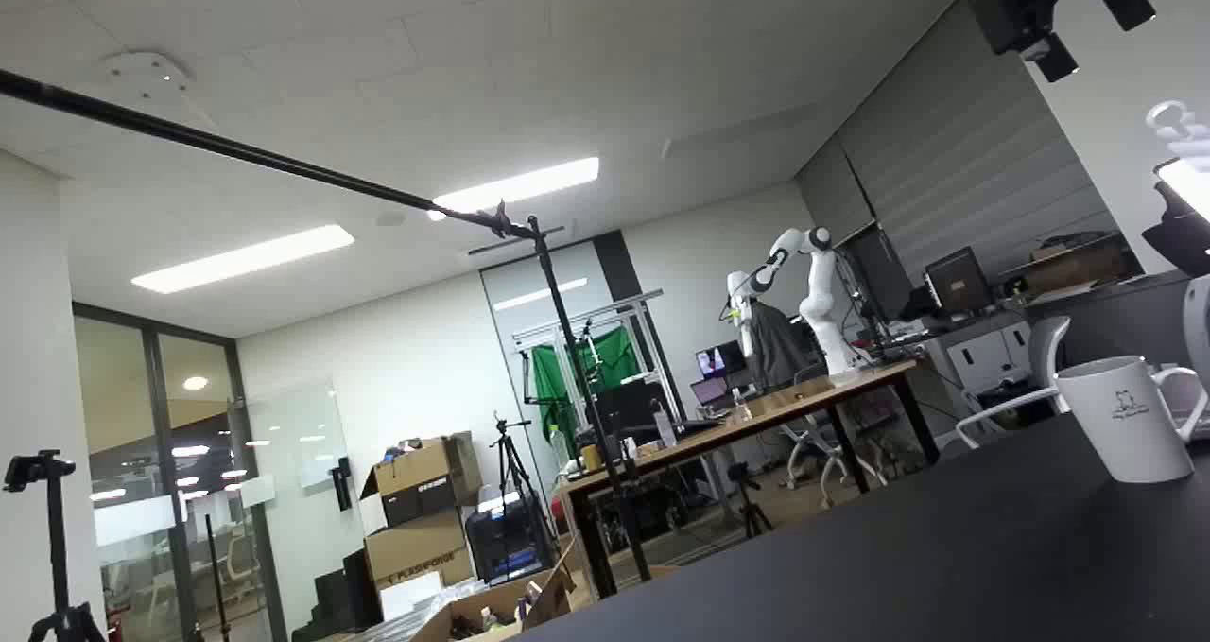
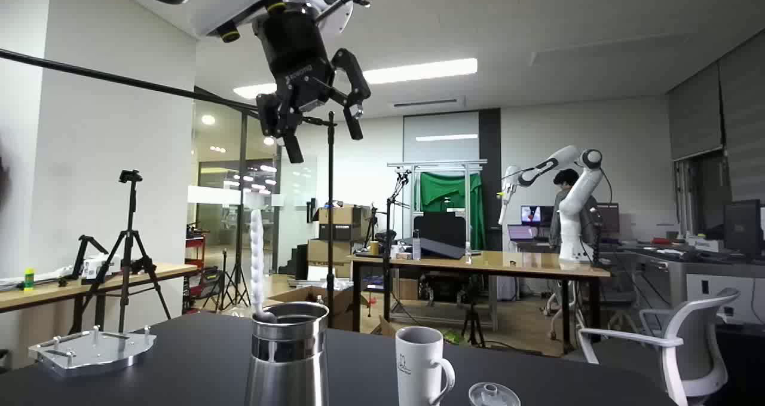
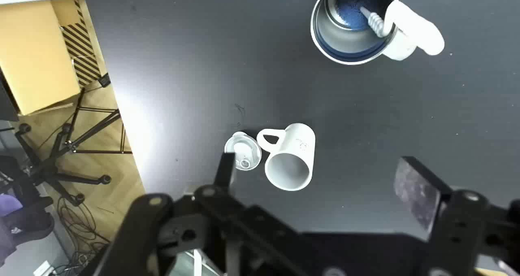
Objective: Move the brush inside the silver flask up and down
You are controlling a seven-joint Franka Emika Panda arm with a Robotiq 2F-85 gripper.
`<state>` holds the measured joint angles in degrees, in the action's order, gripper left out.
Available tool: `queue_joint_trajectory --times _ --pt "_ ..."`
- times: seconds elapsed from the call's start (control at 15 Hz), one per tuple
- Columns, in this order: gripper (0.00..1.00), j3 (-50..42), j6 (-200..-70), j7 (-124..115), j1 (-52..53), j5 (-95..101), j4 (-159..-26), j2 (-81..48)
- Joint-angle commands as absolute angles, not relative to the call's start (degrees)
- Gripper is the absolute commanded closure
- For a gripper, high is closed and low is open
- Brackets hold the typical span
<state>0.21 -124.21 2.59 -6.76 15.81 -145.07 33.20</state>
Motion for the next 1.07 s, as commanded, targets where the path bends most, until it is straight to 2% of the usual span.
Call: queue_joint_trajectory --times 0.0,0.47,1.0 --pt "0.0 -0.3 -123.9 2.3 -6.1 16.2 -144.9 33.2" --pt "0.0 -0.3 -123.9 2.3 -6.1 16.2 -144.9 33.2" --pt "0.0 -5.0 -122.1 26.5 3.2 11.9 -147.0 32.7"
